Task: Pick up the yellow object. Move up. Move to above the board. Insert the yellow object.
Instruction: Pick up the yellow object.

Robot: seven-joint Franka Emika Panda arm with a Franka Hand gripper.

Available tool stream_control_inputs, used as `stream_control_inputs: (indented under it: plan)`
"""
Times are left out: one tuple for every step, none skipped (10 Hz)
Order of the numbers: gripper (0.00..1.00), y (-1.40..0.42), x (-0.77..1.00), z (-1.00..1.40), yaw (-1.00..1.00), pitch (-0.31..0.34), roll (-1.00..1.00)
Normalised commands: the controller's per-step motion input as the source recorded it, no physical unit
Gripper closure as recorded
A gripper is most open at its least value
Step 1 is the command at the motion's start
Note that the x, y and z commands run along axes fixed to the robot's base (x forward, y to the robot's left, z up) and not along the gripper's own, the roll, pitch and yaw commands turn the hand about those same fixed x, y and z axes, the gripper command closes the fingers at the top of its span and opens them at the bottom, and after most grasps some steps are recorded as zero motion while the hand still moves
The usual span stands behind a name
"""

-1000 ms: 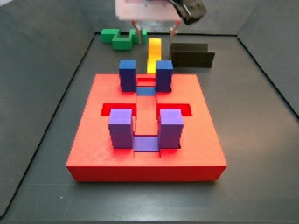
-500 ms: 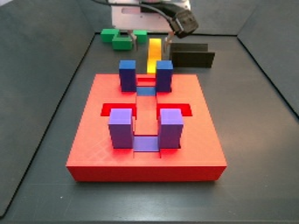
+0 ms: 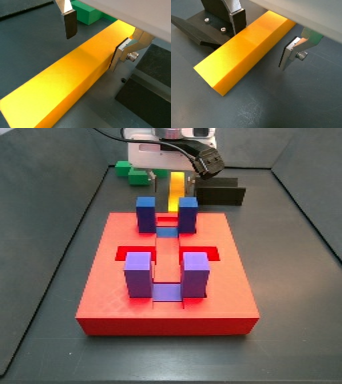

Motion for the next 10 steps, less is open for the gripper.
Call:
stream_control_inputs:
  plan:
    - [0.00, 0.00, -0.03, 0.00, 0.00, -0.001, -0.30]
    - [0.00, 0.00, -0.07, 0.00, 0.00, -0.027, -0.35]
    - [0.00, -0.04, -0.04, 0.00, 0.00, -0.056, -0.39]
    - [0.00, -0.05, -0.03, 0.00, 0.00, -0.066, -0.38]
    - [0.00, -0.09, -0.02, -0.03, 0.00, -0.090, -0.35]
    - [0.00, -0.06, 0.00, -0.13, 0.00, -0.111, -0.34]
    - [0.00, -0.09, 0.00, -0.19, 0.00, -0.100, -0.25]
    - [0.00, -0.16, 0.00, -0.11, 0.00, -0.060, -0.19]
    - [0.00, -0.16, 0.00, -0.06, 0.00, -0.054, -0.20]
    - [0.00, -0.15, 0.00, -0.07, 0.00, -0.057, -0.20]
